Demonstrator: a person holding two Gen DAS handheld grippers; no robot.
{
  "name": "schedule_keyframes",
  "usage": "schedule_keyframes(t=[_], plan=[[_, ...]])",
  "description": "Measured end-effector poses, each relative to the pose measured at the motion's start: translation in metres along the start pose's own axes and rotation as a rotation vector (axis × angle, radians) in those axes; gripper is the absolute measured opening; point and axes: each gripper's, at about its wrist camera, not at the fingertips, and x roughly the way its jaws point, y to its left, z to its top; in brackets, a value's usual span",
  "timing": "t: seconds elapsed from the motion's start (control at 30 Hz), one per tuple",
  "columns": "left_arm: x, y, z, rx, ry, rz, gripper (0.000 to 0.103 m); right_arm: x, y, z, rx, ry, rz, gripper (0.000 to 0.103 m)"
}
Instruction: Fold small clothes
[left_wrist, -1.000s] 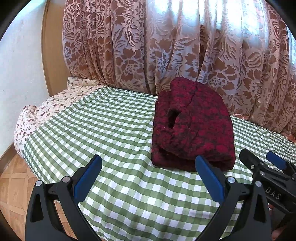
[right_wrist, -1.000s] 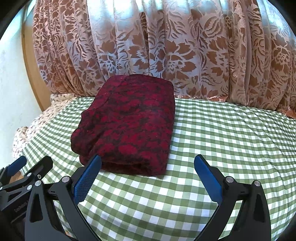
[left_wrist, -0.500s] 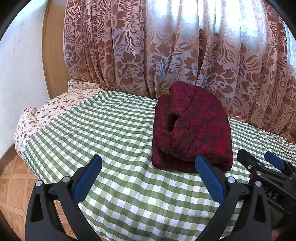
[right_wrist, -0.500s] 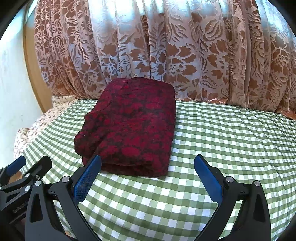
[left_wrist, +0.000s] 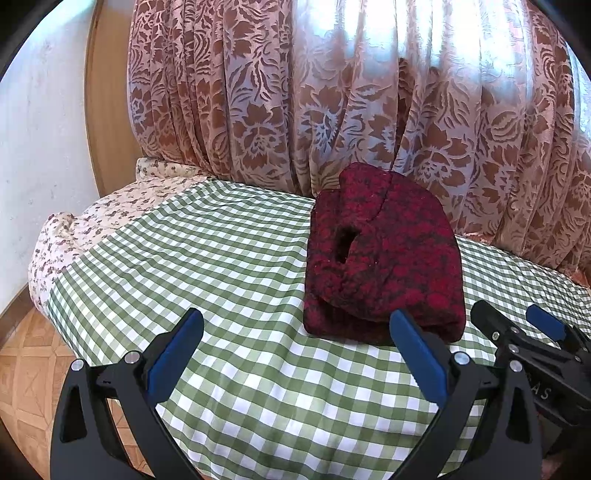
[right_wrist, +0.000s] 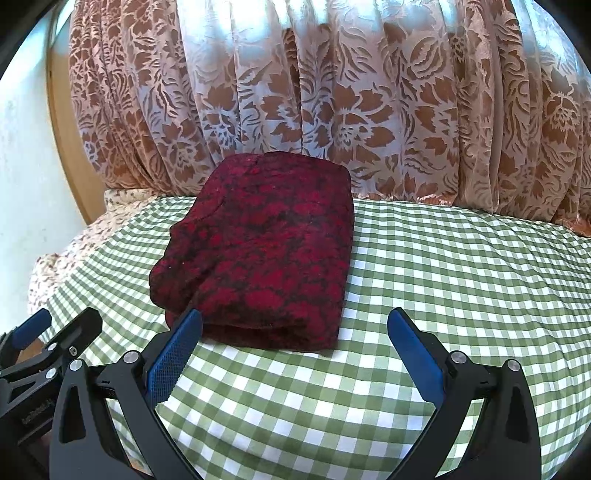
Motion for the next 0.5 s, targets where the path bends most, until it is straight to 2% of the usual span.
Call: schedule_keyframes(t=[0.17,0.5], plan=[[0.004,0.000,-0.001,0.017,-0.002,0.012,0.100,0.002,0.001,-0.001,-0.001,0.004,0.000,0.099],[0.012,0.005,-0.004,-0.028,0.040,-0.012,0.100,0.005,-0.003,0.000,0.004,0.001,-0.001,0.099]])
